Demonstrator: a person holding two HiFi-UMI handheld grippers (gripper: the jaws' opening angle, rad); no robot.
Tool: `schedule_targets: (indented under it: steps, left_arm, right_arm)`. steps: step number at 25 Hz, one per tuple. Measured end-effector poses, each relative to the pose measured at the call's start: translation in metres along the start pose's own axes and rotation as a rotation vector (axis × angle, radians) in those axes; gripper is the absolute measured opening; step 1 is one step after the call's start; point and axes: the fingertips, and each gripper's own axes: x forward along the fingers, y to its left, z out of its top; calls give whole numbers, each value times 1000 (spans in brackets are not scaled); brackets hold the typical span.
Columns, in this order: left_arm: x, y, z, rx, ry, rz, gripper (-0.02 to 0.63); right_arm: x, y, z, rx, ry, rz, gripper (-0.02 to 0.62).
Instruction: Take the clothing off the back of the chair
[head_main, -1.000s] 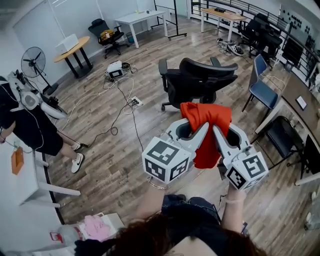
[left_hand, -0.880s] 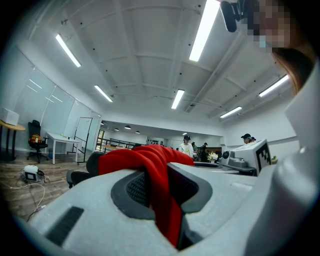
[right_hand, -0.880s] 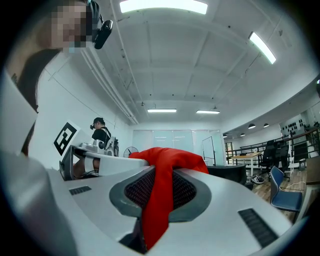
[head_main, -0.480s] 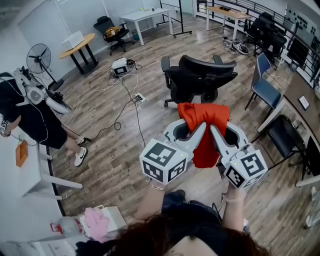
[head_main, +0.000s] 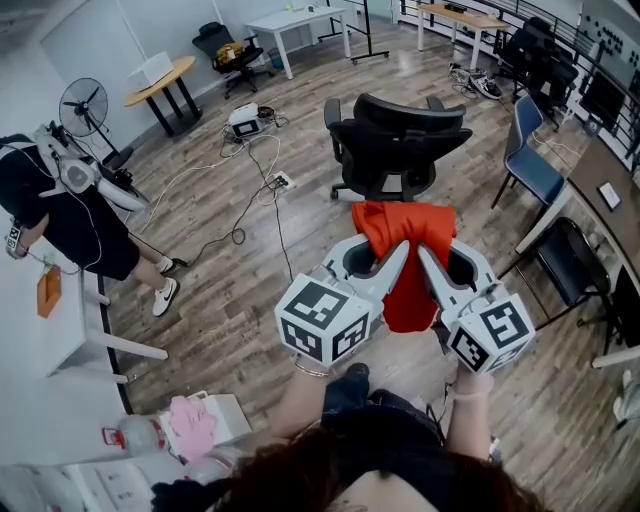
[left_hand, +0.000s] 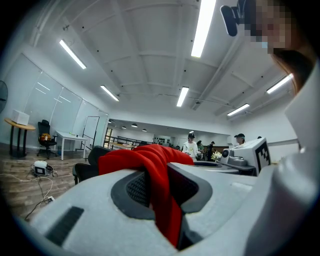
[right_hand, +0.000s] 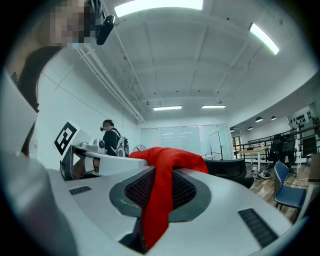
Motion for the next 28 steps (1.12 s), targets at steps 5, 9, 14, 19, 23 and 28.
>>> schedule_targets:
  steps: [5,9,14,19,23,28]
  left_arm:
    - [-5,-18,-2,0,2,3,75]
    - [-8,-25,0,4,-7,5,75]
    - [-12,-32,2,4,-17,1,75]
    - [-15,-35,5,9,-29,-1,75]
    - [-21,-34,9,14,-41,0,75]
    - [-21,-32,13,25,-44,0,75]
  right_arm:
    - [-17,5,1,0,1,2,67]
    - [-25,7,4,-12,-5,-1,66]
    - [-31,11,7,-10,-13,-6,66]
    - [-33,15,11,-17,-19,-1,66]
    - [-31,20,14,-27,-27,9,67]
    - [-28,20,17,-29,-33,11,66]
